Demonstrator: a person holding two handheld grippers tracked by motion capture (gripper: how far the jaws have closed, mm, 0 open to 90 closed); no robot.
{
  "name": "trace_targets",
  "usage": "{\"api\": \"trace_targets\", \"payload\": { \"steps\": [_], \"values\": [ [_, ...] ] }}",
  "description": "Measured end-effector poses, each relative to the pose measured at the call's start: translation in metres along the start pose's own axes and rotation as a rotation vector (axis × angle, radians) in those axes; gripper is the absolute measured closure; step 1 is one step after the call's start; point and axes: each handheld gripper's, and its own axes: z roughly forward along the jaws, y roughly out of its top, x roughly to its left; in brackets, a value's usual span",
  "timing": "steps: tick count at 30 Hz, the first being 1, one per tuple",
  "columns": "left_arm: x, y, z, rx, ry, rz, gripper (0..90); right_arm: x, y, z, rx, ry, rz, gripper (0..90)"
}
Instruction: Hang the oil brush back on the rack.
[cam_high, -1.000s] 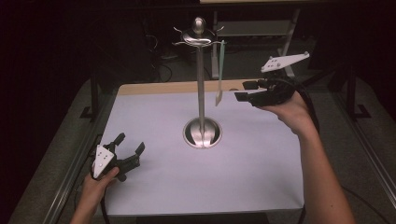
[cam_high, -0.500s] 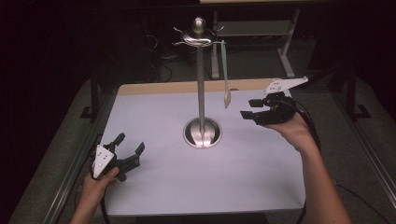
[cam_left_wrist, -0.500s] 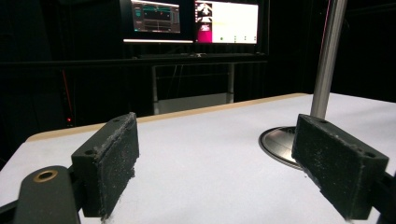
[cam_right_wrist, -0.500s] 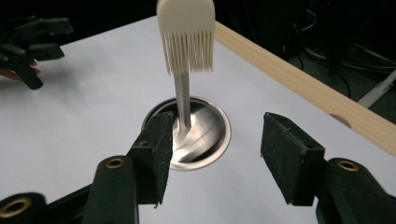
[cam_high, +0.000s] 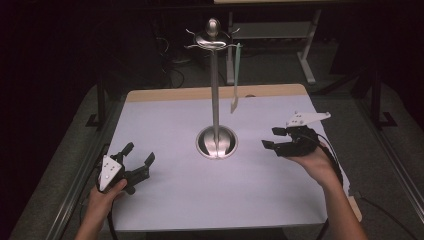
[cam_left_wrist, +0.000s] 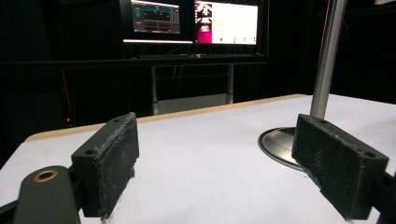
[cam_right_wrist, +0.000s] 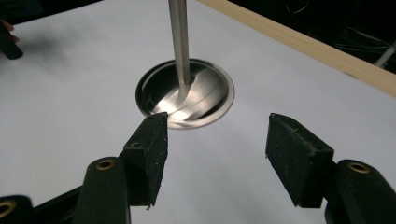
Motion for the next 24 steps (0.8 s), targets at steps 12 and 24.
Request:
{"api": "trace_targets", "payload": {
  "steps": [12, 24],
  "values": [
    [0.000, 0.000, 0.000, 0.001, 0.000, 0.008, 14.5, 0.002, -0.056, 0.005, -0.005, -0.017, 0.065, 38.1],
    [-0.001, 0.000, 0.000, -0.003, -0.001, 0.006, 14.5, -0.003, -0.081, 0.011, 0.044, -0.021, 0.107, 37.0]
  ]
}}
